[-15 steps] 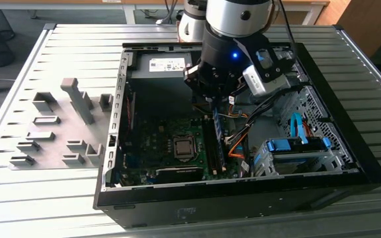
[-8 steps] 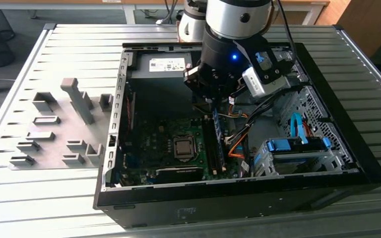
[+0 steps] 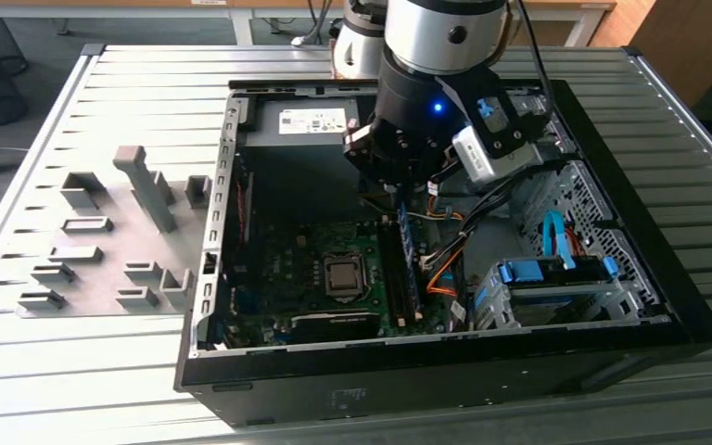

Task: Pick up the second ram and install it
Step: 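Insert the second ram into the second slot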

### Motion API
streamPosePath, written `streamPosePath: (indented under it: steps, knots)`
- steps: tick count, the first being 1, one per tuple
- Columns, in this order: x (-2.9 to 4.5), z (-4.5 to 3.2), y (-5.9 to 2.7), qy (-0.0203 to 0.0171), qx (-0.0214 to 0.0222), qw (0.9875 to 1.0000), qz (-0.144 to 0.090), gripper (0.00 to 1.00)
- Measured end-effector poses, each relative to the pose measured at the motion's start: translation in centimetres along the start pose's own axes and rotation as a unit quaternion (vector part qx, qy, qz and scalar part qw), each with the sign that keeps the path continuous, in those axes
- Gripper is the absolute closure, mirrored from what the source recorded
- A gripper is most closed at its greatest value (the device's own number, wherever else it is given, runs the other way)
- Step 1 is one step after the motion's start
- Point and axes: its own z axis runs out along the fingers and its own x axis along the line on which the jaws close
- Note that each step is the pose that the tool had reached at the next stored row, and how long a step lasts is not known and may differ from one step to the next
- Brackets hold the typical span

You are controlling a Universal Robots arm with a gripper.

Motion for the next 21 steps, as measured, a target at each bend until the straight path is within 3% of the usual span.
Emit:
streamPosePath:
  steps: [4,16,21]
  knots:
    - [0.0,0.33,-0.19,0.0001,0.0,1.0,0.001,0.86]
    - [-0.03,2.48,-0.28,0.0012,0.0,1.0,-0.001,0.86]
    - [-0.03,2.6,-0.28,0.0012,0.0001,1.0,-0.001,0.86]
